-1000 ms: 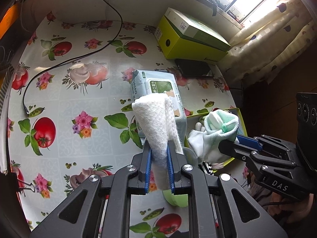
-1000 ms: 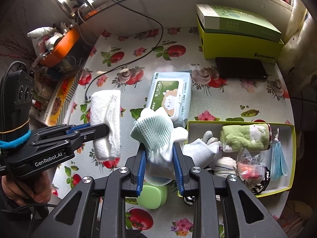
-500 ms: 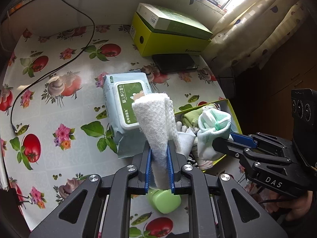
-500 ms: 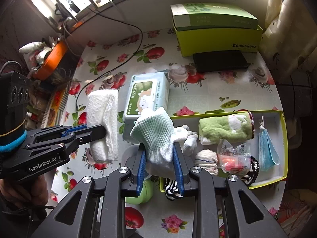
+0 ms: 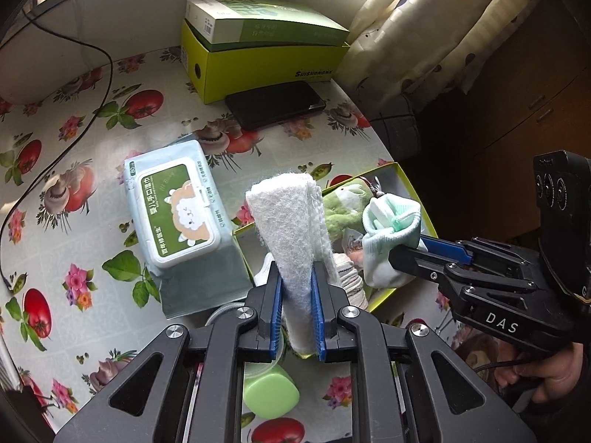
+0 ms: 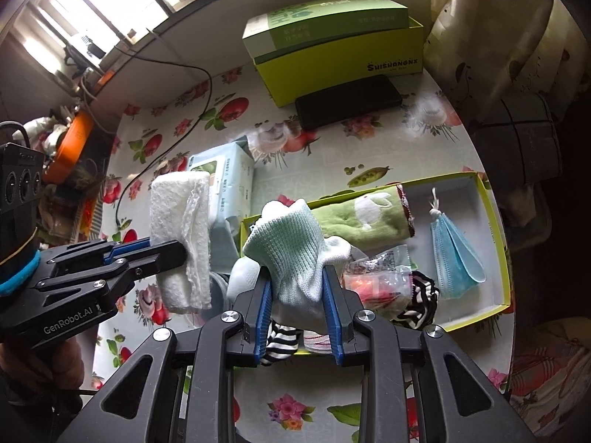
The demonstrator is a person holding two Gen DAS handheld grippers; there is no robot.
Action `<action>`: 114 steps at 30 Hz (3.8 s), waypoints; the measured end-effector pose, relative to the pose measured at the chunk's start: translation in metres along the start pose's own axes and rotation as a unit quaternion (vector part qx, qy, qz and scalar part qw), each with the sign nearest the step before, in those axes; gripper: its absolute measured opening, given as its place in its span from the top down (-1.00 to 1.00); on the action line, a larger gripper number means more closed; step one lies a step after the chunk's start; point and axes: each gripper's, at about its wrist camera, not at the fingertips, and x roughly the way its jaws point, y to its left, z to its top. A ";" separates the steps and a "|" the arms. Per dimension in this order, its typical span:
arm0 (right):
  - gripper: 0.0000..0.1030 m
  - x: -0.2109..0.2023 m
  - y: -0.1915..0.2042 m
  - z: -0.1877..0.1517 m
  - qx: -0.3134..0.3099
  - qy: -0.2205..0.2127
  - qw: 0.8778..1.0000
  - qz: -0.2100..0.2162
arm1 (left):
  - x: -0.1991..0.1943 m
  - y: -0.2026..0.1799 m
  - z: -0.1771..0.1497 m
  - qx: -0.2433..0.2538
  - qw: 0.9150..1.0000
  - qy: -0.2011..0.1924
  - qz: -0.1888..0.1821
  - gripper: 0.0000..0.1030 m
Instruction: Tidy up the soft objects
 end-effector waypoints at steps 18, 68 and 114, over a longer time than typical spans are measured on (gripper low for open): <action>0.51 -0.008 -0.103 -0.009 0.091 -0.011 0.994 -0.066 | 0.042 -0.049 0.018 0.041 0.998 0.035 -0.023 0.71; 0.18 -0.020 -0.138 -0.011 0.094 -0.025 0.994 -0.055 | 0.110 -0.097 0.048 0.047 0.993 0.078 -0.080 0.68; 0.16 -0.015 0.010 -0.035 -0.016 0.018 0.998 -0.051 | 0.007 -0.030 -0.010 0.029 0.999 0.003 0.018 0.21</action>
